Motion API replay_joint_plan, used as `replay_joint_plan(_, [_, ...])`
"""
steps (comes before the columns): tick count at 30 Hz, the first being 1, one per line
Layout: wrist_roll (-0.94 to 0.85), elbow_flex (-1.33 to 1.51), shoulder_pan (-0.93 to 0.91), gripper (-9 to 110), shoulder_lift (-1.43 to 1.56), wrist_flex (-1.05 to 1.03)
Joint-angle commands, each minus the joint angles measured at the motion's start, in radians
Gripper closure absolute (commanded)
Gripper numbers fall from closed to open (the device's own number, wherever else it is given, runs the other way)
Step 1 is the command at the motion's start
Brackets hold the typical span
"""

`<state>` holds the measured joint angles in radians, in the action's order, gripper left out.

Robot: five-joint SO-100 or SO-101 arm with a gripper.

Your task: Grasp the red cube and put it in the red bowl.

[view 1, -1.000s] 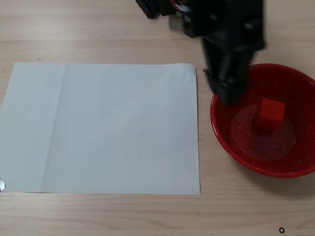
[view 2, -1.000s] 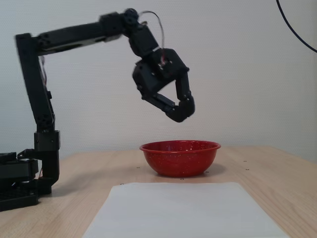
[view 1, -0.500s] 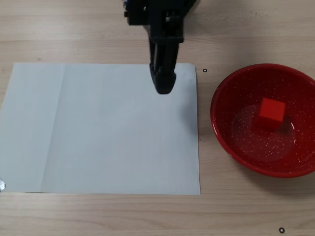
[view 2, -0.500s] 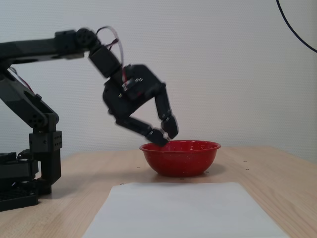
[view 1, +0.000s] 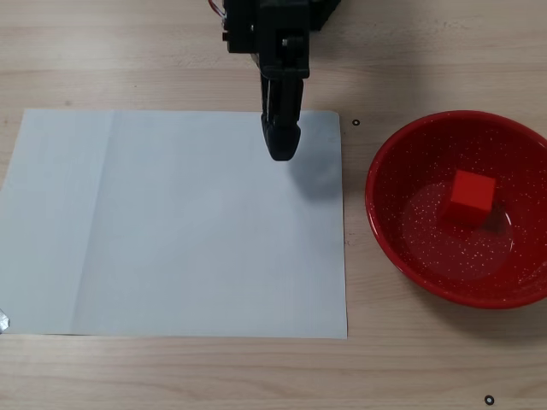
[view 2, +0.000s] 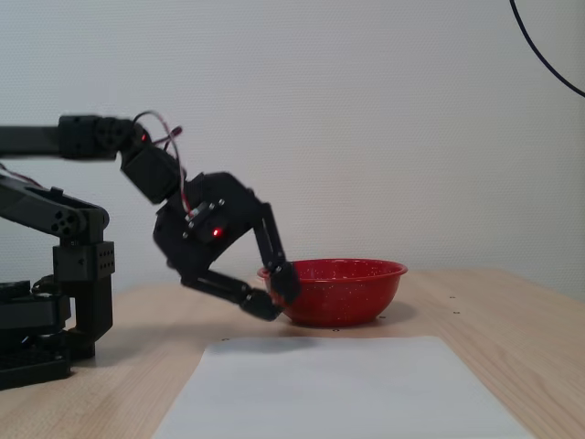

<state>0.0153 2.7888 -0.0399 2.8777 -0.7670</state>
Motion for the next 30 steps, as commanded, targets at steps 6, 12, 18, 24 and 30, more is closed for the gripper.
replay_joint_plan(6, [-0.034,0.121,0.0,101,0.198,0.107])
replay_joint_plan(12, [-0.038,0.296,0.006,101,0.314,0.206])
replay_joint_plan(18, [-0.071,0.314,-0.026,101,0.385,0.115])
replay_joint_plan(24, [-0.087,0.314,-0.046,101,0.399,-0.003])
replay_joint_plan(30, [-0.075,0.314,-0.046,101,0.399,-0.087])
